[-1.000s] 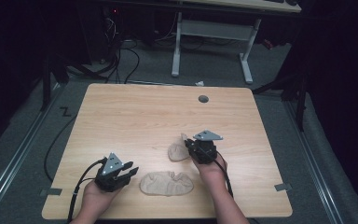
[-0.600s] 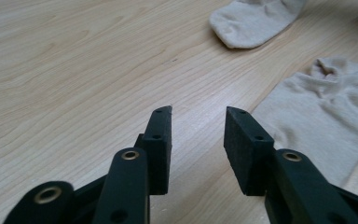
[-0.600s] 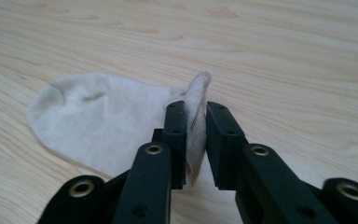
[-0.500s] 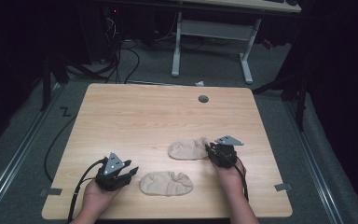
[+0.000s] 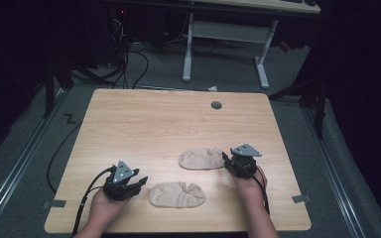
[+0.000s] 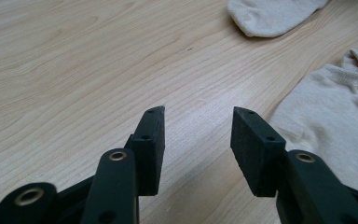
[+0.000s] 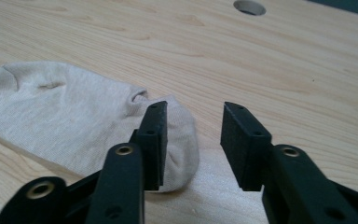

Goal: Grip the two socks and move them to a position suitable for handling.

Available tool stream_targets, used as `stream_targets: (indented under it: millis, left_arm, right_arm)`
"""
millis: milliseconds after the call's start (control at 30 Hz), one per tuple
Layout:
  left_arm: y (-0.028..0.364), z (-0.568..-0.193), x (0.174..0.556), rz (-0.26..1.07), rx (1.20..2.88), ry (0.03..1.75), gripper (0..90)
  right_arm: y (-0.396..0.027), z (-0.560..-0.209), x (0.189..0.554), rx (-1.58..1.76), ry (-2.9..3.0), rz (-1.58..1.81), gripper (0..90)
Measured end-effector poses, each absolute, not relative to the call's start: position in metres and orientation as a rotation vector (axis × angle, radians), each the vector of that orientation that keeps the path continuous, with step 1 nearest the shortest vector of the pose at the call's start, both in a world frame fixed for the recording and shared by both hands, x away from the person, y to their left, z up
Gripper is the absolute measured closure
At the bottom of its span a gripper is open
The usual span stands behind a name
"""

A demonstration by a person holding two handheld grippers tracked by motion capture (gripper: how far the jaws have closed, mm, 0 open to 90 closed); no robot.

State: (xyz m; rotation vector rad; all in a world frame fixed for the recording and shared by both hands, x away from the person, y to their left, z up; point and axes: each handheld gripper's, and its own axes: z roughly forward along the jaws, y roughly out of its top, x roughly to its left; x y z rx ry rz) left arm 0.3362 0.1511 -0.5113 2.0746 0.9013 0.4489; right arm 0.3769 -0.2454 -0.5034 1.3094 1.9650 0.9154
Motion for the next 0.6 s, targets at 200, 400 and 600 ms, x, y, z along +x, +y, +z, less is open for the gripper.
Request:
stream_targets:
  millis: [200, 400, 600]
  left_arm:
    - [0.154, -0.511, 0.336, 0.437, 2.066, 0.909, 54.8]
    - [0.157, -0.511, 0.336, 0.422, 2.061, 0.923, 54.2]
    - [0.158, -0.51, 0.337, 0.406, 2.036, 0.944, 53.1]
  right_arm:
    - [-0.242, -0.506, 0.386, 1.319, 2.021, 0.902, 78.6]
    - [-0.231, -0.526, 0.404, 1.345, 2.11, 0.8, 83.5]
    - [-0.212, -0.527, 0.4, 1.266, 2.164, 0.816, 83.7]
